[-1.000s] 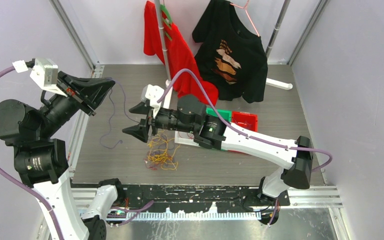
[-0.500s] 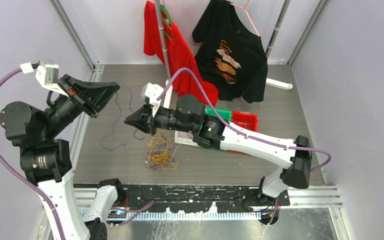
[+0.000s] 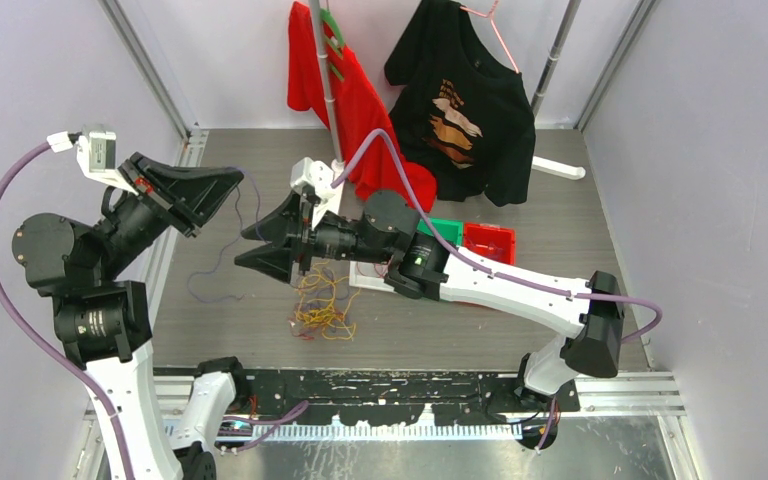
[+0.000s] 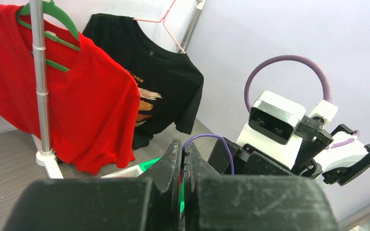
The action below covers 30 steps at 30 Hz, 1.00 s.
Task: Untangle the cables
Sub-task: Place the cable in the bin.
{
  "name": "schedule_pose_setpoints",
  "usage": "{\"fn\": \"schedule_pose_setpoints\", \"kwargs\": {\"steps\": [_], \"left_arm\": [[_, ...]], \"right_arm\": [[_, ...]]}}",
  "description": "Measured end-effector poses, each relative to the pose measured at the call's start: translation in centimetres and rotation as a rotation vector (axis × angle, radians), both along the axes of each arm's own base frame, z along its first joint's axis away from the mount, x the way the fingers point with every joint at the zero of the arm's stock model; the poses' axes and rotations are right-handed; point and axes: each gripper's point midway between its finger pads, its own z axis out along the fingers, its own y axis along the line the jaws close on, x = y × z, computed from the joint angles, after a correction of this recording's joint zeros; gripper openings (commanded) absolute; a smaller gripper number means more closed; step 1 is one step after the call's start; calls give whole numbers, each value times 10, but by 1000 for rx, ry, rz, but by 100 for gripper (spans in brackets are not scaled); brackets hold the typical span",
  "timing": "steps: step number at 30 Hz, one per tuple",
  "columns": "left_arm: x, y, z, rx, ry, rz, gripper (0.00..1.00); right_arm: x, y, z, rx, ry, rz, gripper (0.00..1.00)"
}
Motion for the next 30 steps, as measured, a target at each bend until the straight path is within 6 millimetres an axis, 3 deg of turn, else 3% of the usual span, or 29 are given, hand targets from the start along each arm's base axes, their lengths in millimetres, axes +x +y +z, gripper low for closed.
{"fn": "schedule_pose_setpoints", "kwargs": {"steps": [8,21,27,30], "left_arm": [[-6,-5,4,-55,26,-39,0],[-18,-10,4,-78,21,-79,0],[-23,-11,1,-69,4,-81,0],[-19,-11,-8,-72,23,-82,0]], "right_arm": [[11,4,13,75,55,-46,53],[54,5,1,57,40,-272,47],[64,2,-13,33,19,-319,2],[62,3,-13,46,43,-284,1]]}}
